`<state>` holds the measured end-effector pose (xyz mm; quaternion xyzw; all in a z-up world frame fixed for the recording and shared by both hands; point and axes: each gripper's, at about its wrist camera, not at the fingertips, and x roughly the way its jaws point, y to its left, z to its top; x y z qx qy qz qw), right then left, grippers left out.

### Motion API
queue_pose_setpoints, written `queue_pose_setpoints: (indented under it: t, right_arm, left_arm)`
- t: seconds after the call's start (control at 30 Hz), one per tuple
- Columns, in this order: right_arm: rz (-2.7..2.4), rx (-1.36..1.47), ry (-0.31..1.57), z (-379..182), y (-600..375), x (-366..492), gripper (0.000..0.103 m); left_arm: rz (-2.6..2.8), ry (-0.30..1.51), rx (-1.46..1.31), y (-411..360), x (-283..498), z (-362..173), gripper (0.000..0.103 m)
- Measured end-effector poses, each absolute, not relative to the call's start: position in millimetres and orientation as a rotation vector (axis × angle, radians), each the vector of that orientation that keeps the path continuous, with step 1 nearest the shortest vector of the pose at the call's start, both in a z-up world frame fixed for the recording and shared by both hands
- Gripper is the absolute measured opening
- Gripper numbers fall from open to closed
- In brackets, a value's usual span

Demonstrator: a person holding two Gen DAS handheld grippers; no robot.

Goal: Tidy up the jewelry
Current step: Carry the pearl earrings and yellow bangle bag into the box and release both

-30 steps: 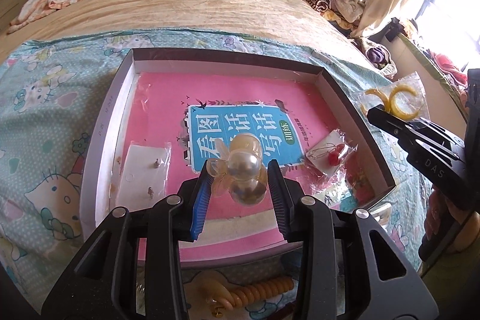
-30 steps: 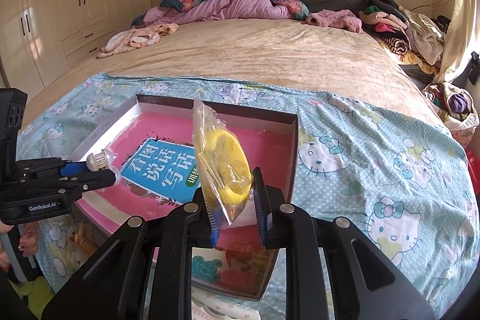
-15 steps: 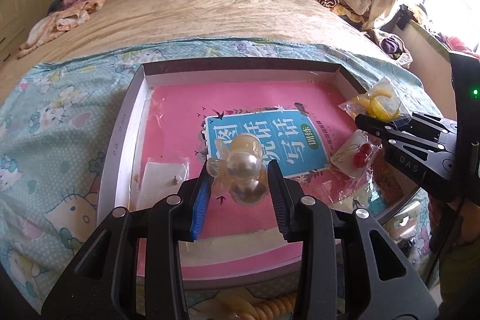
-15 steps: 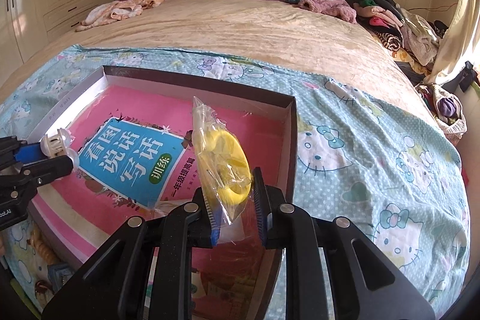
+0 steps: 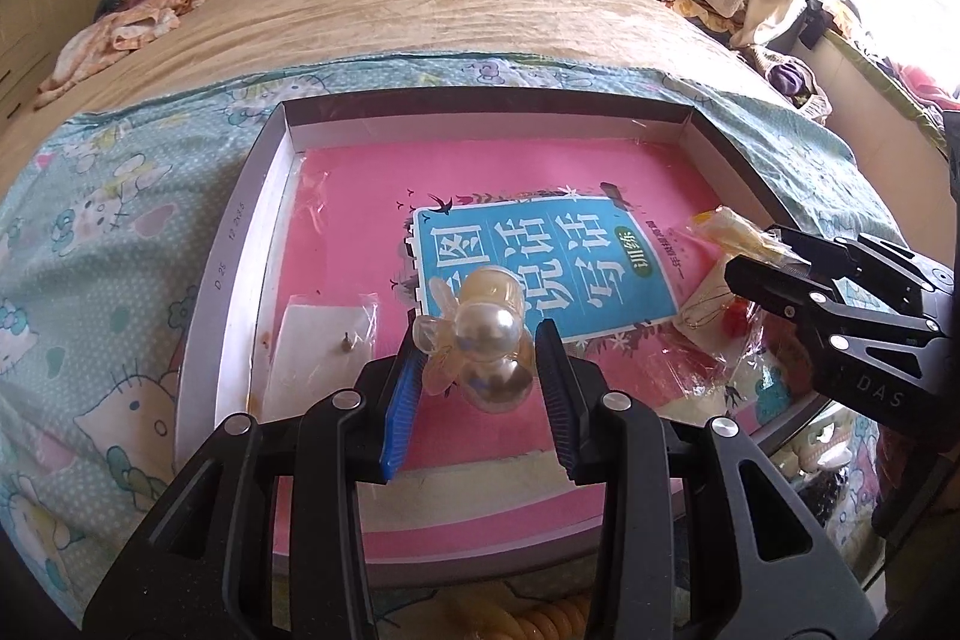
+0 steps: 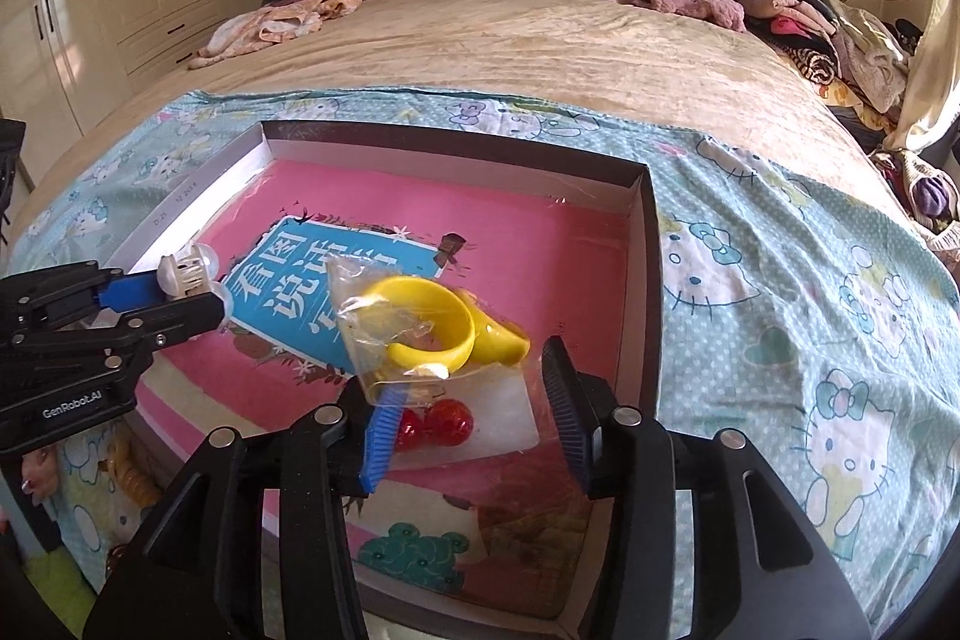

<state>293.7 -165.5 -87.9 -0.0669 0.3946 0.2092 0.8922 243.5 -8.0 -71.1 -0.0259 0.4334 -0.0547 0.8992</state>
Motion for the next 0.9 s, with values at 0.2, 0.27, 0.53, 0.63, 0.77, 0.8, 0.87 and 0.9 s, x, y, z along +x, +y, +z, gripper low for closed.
queue_pose_setpoints:
  t: [0.2, 0.27, 0.53, 0.63, 0.77, 0.8, 0.87, 0.9]
  right_arm:
    - [0.456, -0.112, 0.810, -80.8, -168.8, 279.1, 0.056]
    - [0.460, -0.091, 0.806, -78.1, -172.9, 274.6, 0.060]
    - [0.451, -0.039, 0.796, -68.6, -189.5, 262.2, 0.069]
    - [0.444, -0.032, 0.789, -64.6, -193.2, 259.4, 0.071]
    - [0.433, -0.025, 0.773, -58.1, -198.0, 255.3, 0.076]
    - [0.431, -0.023, 0.768, -56.2, -199.0, 254.1, 0.078]
    - [0.430, -0.019, 0.758, -52.6, -201.4, 251.0, 0.080]
    - [0.427, -0.017, 0.753, -51.0, -202.3, 249.5, 0.081]
  left_arm:
    - [-0.128, 0.905, -0.055, -11.0, 240.8, -72.6, 0.029]
    - [-0.131, 0.907, -0.059, -11.3, 240.4, -72.5, 0.029]
    - [-0.142, 0.908, -0.070, -13.9, 235.9, -69.0, 0.039]
    - [-0.140, 0.901, -0.075, -13.2, 233.0, -65.5, 0.045]
    - [-0.143, 0.884, -0.087, -11.5, 226.2, -56.9, 0.054]
    - [-0.143, 0.879, -0.089, -11.0, 224.3, -54.5, 0.057]
    - [-0.139, 0.870, -0.092, -10.4, 221.6, -49.7, 0.062]
    - [-0.135, 0.866, -0.094, -9.5, 220.2, -47.4, 0.064]
